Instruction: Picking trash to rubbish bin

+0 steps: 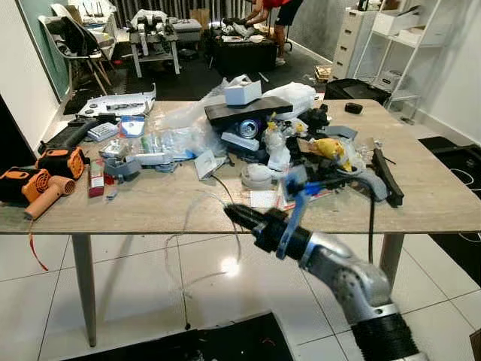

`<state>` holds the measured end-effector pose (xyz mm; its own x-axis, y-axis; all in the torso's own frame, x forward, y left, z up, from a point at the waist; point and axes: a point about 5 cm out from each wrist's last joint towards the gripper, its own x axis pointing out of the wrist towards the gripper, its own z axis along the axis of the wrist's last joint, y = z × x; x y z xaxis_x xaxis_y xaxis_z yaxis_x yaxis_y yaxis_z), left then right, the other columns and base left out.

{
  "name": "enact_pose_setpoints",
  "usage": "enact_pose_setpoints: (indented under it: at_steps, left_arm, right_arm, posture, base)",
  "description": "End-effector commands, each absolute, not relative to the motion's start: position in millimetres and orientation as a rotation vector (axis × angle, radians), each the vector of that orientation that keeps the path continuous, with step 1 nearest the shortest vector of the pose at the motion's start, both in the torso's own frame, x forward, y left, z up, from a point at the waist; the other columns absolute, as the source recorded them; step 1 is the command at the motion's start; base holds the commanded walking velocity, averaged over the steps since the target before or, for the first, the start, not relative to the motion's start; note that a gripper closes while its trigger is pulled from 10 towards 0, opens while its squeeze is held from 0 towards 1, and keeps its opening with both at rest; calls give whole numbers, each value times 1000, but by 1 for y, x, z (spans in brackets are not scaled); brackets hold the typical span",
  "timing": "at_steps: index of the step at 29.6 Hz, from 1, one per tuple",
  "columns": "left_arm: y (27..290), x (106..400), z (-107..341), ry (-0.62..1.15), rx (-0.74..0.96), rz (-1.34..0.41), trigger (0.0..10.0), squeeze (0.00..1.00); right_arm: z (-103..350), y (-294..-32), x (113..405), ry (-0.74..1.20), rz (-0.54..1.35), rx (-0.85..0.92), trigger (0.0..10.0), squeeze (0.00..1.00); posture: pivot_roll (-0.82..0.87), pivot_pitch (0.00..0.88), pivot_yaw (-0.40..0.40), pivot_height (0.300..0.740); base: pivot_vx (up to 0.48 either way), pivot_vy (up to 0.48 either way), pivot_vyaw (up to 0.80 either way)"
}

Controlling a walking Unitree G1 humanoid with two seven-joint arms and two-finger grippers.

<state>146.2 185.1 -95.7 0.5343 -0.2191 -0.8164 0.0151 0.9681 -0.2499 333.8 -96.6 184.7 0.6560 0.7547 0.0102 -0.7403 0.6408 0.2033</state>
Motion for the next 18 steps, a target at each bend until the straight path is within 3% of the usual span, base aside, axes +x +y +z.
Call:
enact_pose_setpoints:
  at_steps: [1,11,18]
  left_arm:
    - [182,124,-104,1094,-230,-152,10000,0]
    - [183,124,-105,1101,-223,-146,10000,0]
    - [182,124,-105,1115,-210,-147,10000,0]
  right_arm:
    - [165,-101,335,134,793,117,10000,0]
    - [111,-118,335,269,655,-11,10000,0]
    - [58,-143,322,431,551,-151,10000,0]
  posture:
    - [-143,161,33,740]
    - [-149,160,36,740]
    - [-147,164,40,740]
  base:
    - [0,0,0]
    - [0,0,0]
    - [0,0,0]
